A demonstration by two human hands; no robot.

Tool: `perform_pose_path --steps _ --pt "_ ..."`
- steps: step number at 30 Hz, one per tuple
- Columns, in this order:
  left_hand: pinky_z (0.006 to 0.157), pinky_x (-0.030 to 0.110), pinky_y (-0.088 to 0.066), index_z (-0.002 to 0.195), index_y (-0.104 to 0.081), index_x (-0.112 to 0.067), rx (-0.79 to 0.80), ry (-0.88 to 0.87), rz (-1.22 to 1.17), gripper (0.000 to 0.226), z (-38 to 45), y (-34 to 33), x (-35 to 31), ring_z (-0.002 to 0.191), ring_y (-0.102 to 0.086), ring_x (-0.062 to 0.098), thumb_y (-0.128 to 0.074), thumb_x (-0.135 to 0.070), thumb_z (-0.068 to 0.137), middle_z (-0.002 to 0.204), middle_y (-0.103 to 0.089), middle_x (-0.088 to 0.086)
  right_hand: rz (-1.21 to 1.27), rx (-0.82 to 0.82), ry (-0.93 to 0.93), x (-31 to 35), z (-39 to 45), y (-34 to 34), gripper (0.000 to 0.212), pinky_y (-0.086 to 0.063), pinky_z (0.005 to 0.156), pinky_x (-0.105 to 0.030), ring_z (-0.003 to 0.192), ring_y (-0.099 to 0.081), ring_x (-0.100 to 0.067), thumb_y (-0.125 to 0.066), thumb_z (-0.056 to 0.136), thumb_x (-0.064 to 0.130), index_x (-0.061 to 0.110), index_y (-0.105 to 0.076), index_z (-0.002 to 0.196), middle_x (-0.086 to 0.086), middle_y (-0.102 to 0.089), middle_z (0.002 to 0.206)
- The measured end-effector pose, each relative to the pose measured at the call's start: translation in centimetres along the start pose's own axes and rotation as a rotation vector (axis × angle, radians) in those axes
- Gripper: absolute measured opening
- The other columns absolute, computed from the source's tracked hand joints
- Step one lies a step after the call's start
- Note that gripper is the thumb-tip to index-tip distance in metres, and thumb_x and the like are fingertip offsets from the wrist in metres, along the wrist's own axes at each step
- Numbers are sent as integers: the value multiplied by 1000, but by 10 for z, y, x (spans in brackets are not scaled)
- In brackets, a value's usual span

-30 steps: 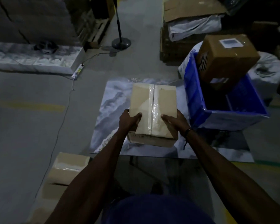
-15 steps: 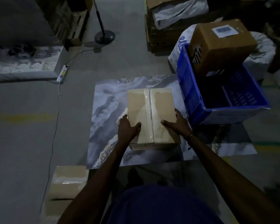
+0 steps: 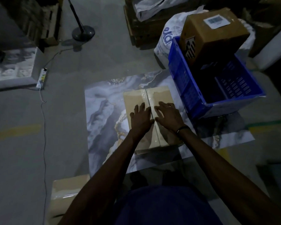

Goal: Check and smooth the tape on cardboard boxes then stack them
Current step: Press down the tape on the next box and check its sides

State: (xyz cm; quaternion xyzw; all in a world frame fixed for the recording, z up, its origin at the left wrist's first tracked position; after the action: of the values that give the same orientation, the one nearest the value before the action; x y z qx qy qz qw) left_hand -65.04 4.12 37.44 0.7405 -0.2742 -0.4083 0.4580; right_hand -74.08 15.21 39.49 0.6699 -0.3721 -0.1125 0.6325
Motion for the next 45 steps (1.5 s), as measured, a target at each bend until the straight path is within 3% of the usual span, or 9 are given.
perform_pose_path --steps 4,9,15,22,31,35,39,45 --pt "114 61 -30 153 -38 -25 -17 -19 2 67 -3 -3 2 153 -15 39 -65 -45 95 167 -20 11 -50 4 7 3 -3 1 60 -42 110 -51 144 -37 -33 -66 94 41 24 -49 148 -5 -38 161" --pt "114 58 -33 154 -39 -26 -6 -4 -14 67 -39 0 -1 154 -14 36 -64 -45 95 168 -20 9 26 63 23 1 -26 1 59 -33 116 -43 147 -32 -27 -64 96 36 24 -46 150 -5 -34 163" --pt "116 57 -28 156 -35 -29 -52 19 -19 65 -77 -21 -5 156 -11 33 -57 -48 98 169 -16 6 -14 112 59 1 -56 -11 57 -34 117 -44 151 -26 -27 -58 99 33 27 -41 153 -4 -28 166" --pt "117 58 -29 155 -39 -27 -50 61 -97 65 -87 -27 -10 156 -12 33 -62 -43 96 169 -19 6 4 121 144 -6 -65 -12 56 -39 113 -46 147 -34 -34 -63 96 28 19 -49 149 -12 -35 162" --pt "116 61 -31 152 -42 -23 -107 68 -144 55 -87 -34 -15 154 -17 34 -53 -39 101 166 -25 10 31 62 189 -9 -71 -7 53 -38 111 -45 140 -42 -34 -64 95 28 16 -53 146 -13 -44 156" --pt "119 65 -21 159 -29 -26 -66 128 -156 63 -47 -12 -15 157 -3 33 -52 -43 102 170 -12 7 -10 48 213 0 -38 12 48 -38 108 -46 138 -42 -37 -60 99 27 14 -53 145 -15 -44 155" --pt "118 70 -9 161 -18 -33 86 171 -131 82 -15 -8 -7 156 9 35 -65 -49 95 172 4 3 -73 107 152 4 -6 16 54 -39 106 -48 142 -34 -35 -59 98 36 21 -46 149 -8 -35 160" --pt "116 75 -11 162 -12 -34 126 214 -81 96 -4 -5 -9 156 12 36 -74 -46 89 171 8 1 -97 138 135 5 6 16 50 -45 100 -49 136 -38 -37 -62 95 35 21 -51 142 -9 -41 154"
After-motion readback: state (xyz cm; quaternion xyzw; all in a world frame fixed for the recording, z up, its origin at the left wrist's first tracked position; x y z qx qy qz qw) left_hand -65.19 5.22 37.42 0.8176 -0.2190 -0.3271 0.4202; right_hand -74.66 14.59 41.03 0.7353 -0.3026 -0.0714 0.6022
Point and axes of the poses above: each hand's wrist, its own z-axis towards the middle knuckle, its own y-axis out of the back of the hand, x = y × z, the point moved 5 cm from there along z, towards the middle knuckle
